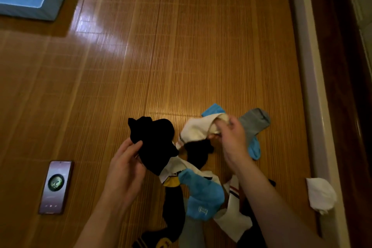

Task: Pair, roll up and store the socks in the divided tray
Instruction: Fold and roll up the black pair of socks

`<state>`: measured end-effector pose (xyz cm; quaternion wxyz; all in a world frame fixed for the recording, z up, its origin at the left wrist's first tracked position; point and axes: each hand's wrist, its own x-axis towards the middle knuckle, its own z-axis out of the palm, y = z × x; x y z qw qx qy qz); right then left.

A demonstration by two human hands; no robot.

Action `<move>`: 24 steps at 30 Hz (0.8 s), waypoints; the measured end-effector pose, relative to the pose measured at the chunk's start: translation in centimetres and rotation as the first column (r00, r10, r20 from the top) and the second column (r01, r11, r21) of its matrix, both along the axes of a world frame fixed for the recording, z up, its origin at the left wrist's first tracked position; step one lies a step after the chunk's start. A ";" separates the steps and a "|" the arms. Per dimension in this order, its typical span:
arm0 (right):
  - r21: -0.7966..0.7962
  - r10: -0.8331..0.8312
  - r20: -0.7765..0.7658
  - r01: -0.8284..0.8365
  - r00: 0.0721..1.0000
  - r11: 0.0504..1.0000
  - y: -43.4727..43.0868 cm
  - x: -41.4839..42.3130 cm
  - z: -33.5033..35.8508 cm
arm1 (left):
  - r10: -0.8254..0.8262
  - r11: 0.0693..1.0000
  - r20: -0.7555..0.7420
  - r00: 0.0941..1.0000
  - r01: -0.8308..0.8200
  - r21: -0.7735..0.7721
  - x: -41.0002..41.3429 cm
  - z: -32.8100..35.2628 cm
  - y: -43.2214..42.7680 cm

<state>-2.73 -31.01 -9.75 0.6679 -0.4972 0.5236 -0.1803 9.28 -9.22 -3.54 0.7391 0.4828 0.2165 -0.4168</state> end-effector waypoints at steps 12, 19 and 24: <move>0.204 0.321 -0.487 -0.252 0.812 0.946 4.2 -3.4 -6.7 | -0.015 1.000 -0.002 1.000 0.015 -0.022 0.1 0.0 -0.6; 0.228 0.221 -0.258 -0.163 0.941 0.960 5.0 -0.7 -4.8 | -0.033 0.996 0.001 0.999 0.033 0.086 -0.5 -0.2 0.1; 0.621 -0.269 0.320 0.013 0.909 0.783 2.0 0.4 3.1 | -0.043 0.993 0.051 0.998 0.037 0.116 -0.4 0.6 -0.4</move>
